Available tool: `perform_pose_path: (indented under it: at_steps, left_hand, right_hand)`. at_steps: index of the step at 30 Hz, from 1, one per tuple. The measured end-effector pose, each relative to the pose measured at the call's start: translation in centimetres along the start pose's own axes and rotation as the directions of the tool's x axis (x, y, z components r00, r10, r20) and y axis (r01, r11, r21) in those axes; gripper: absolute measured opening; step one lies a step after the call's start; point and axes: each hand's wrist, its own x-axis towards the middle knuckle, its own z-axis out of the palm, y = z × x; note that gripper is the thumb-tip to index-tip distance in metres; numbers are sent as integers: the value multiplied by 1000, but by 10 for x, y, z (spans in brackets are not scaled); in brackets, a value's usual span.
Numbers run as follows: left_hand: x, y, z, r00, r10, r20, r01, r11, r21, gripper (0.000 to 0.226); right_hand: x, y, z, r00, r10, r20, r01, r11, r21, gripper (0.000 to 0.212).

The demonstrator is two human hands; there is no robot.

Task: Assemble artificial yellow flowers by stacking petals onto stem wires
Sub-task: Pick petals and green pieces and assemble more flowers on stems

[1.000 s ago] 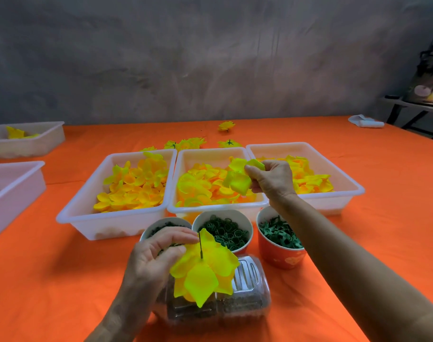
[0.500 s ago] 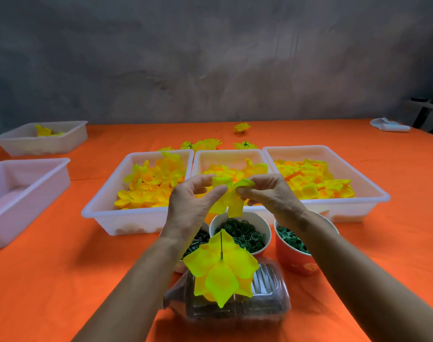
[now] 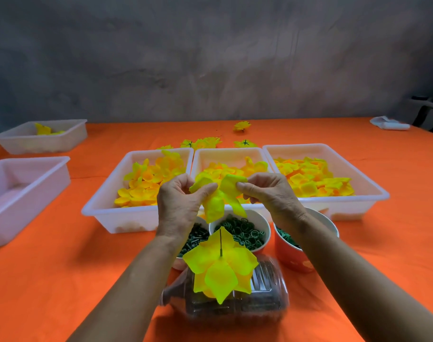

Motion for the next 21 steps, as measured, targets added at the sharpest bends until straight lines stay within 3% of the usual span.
perform_pose_path:
  at_steps: [7, 12, 16, 21]
  left_hand:
    - [-1, -1, -11, 987, -42, 155, 57, 994, -92, 5]
    - [-3, 0, -12, 995, -27, 101, 38, 994, -101, 10]
    - [-5, 5, -11, 993, -28, 111, 42, 991, -130, 10]
    - [-8, 15, -14, 990, -9, 142, 32, 986, -161, 9]
  right_hand:
    - [-3, -10, 3, 999, 30, -12, -30, 999, 45, 15]
    - [-7, -13, 9, 991, 121, 52, -117, 991, -67, 9]
    - [-9, -13, 17, 974, 192, 120, -184, 980, -73, 17]
    - [-12, -23, 23, 978, 192, 78, -186, 979, -78, 43]
